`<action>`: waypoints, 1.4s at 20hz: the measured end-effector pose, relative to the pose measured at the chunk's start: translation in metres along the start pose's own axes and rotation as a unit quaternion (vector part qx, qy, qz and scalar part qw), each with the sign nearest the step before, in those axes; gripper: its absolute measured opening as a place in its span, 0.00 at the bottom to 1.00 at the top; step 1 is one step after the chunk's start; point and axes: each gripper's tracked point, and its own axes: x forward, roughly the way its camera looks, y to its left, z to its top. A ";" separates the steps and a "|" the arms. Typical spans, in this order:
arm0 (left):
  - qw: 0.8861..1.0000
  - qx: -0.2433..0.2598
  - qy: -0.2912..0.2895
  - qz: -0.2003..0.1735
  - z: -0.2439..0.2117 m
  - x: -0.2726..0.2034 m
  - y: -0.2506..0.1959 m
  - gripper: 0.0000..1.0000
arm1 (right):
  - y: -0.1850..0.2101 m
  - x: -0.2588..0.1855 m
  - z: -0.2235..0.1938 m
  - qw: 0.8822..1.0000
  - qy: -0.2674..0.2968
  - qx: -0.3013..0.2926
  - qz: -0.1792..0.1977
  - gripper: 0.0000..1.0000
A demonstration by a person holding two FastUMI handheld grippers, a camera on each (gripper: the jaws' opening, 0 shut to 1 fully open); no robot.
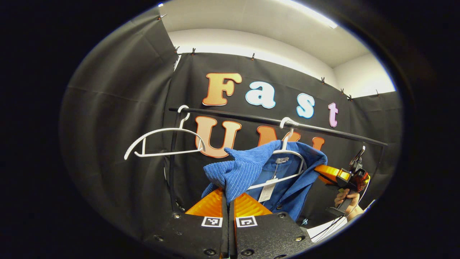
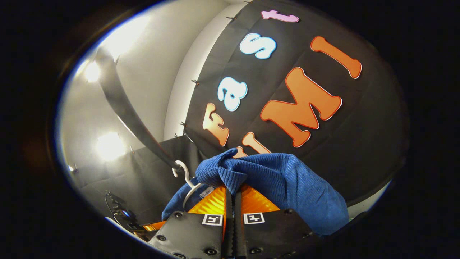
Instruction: Grasp the clothes on the hanger with both hands and then place them into the laundry hamper below.
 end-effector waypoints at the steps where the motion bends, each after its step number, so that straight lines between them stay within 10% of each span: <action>1: 1.000 0.004 -0.002 0.000 0.005 -0.001 0.004 0.01 | -0.001 0.001 0.006 1.000 -0.005 0.002 -0.002 0.08; 28: 0.999 0.017 0.014 -0.042 0.043 0.087 0.074 0.00 | -0.064 0.056 0.090 0.994 -0.027 0.053 -0.089 0.07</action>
